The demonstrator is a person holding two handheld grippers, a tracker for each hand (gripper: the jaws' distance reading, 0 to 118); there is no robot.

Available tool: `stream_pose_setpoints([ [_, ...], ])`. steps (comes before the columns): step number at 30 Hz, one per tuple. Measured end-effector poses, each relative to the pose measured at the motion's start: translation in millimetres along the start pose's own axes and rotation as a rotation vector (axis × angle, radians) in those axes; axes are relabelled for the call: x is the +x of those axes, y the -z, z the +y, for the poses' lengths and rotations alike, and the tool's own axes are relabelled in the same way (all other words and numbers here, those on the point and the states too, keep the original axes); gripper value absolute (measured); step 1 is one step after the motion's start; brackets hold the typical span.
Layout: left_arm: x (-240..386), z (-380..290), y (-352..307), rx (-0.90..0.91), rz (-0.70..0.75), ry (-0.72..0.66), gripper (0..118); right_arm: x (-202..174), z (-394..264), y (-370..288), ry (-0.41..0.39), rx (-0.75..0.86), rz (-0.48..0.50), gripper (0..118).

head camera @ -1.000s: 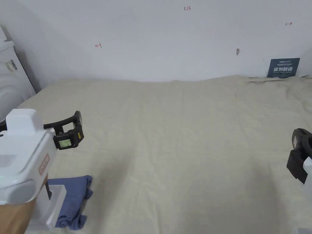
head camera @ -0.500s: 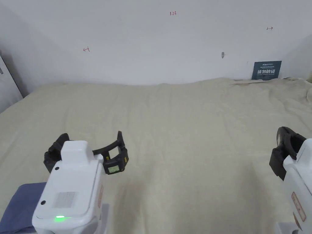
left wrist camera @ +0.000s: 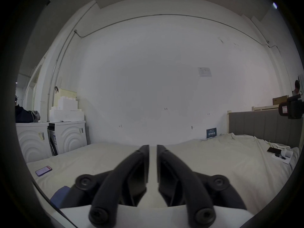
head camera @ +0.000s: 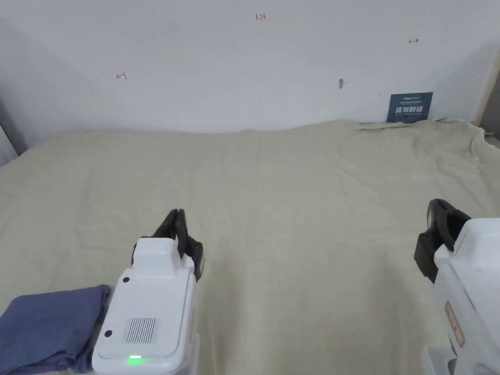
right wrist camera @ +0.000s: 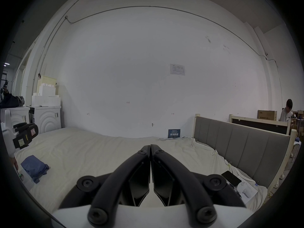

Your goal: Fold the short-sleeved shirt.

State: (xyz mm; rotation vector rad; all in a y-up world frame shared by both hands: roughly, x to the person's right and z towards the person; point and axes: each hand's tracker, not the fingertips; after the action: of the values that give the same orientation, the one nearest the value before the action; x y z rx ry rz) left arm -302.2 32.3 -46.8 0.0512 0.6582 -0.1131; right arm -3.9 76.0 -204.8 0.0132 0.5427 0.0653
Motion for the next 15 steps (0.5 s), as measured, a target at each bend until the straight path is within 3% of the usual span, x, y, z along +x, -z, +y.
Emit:
stream_pose_setpoints([
  [2,1.4,-0.5,0.3,-0.021,-0.029,0.007,0,-0.3,0.3,-0.4,-0.001,0.003,0.000,0],
  [15,0.3,0.7,1.8,-0.042,-0.019,0.019,0,-2.3,1.5,-1.1,-0.002,0.000,0.008,0],
])
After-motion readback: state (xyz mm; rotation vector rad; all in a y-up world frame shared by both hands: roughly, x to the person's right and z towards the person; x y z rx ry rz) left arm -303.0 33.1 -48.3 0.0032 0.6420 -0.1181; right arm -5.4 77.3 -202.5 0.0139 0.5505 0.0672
